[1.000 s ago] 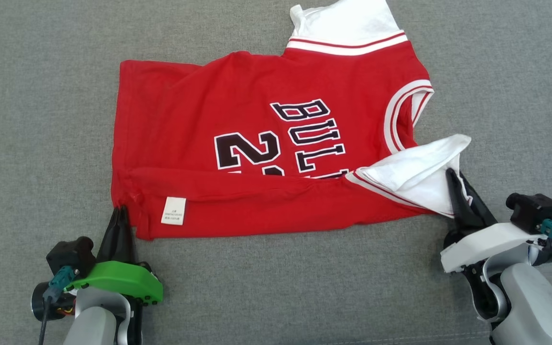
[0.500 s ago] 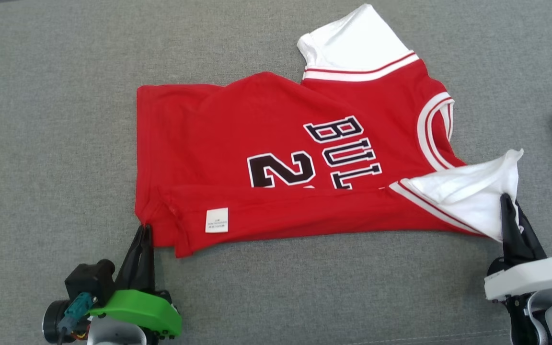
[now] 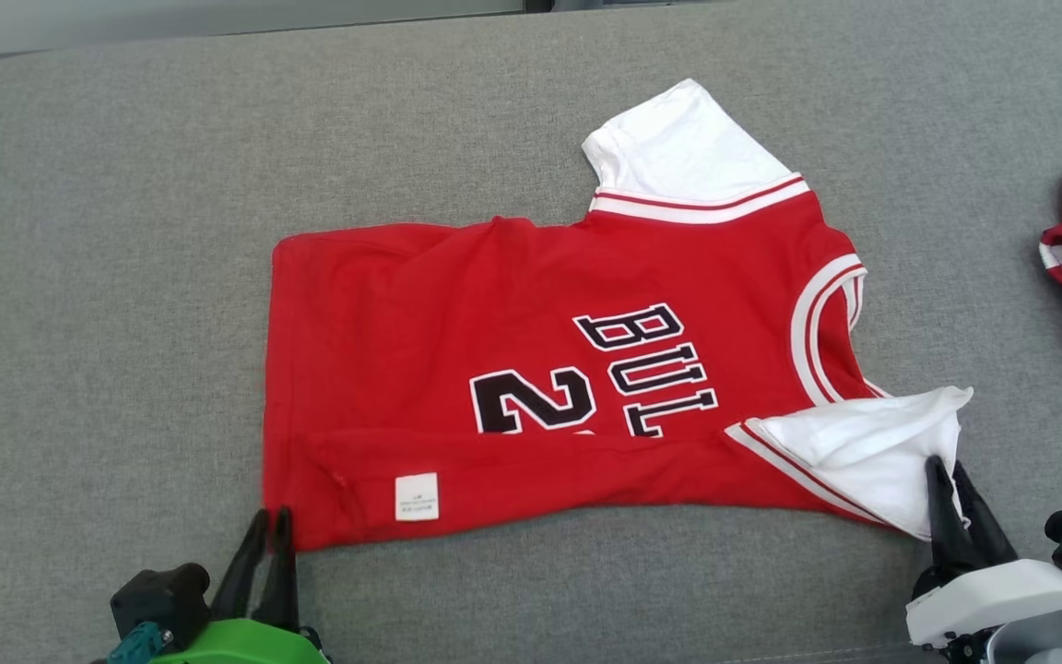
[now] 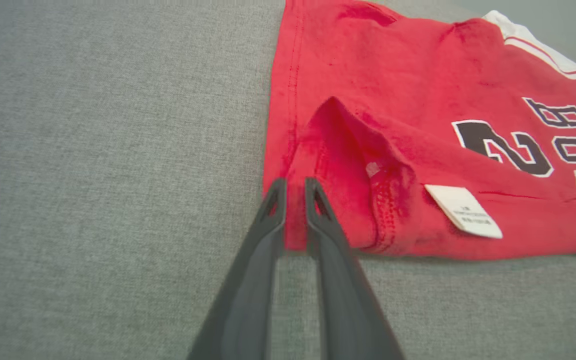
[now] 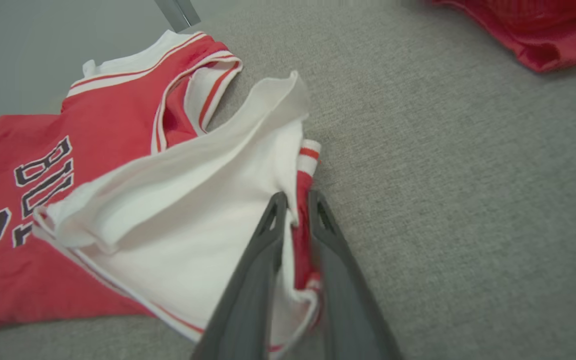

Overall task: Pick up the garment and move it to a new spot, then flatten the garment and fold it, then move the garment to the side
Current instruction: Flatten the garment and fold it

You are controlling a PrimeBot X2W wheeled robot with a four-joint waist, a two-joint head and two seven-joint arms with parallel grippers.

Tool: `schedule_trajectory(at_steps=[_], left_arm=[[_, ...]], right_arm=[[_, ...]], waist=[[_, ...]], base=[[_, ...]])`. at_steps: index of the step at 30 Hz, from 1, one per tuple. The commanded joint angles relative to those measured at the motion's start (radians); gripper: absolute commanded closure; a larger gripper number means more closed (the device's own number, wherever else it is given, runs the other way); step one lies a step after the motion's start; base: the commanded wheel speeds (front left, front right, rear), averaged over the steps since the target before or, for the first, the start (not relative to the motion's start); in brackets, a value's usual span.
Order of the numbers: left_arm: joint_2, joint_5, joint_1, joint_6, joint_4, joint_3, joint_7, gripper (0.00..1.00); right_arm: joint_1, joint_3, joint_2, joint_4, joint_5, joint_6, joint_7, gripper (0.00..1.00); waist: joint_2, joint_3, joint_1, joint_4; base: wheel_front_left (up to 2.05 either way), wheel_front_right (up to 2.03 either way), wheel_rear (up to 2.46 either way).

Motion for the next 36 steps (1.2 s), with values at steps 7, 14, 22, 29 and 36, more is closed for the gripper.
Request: schedule_trajectory(at_steps=[7, 14, 22, 29, 36], left_arm=[[-0.004, 0.032, -0.029, 0.003, -0.035, 0.015, -0.115, 0.00], [0.011, 0.086, -0.100, 0.011, -0.064, 0.014, -0.195, 0.00], [0.019, 0.093, -0.132, 0.019, -0.059, 0.005, -0.178, 0.00], [0.042, 0.073, -0.302, -0.040, -0.013, -0.012, -0.117, 0.00], [0.062, 0.014, -0.508, -0.102, 0.147, 0.002, -0.022, 0.00]], right_arm=[[-0.030, -0.052, -0.015, -0.112, -0.098, -0.002, -0.018, 0.00], [-0.038, -0.086, 0.014, -0.284, -0.210, -0.002, -0.021, 0.00], [-0.029, -0.069, 0.037, -0.322, -0.223, -0.002, -0.006, 0.00], [-0.068, -0.062, 0.038, -0.338, -0.209, -0.002, 0.001, 0.00], [-0.129, -0.027, 0.028, -0.335, -0.198, -0.002, -0.001, 0.00]], waist=[[0.0000, -0.040, 0.0000, -0.006], [0.0000, -0.061, 0.0000, -0.006], [0.0000, -0.051, 0.0000, -0.008], [0.0000, 0.013, 0.0000, -0.005], [0.0000, 0.091, 0.0000, -0.033]], base=[[0.00, 0.00, 0.00], [0.00, 0.00, 0.00], [0.00, 0.00, 0.00], [0.00, 0.00, 0.00], [0.00, 0.00, 0.00]])
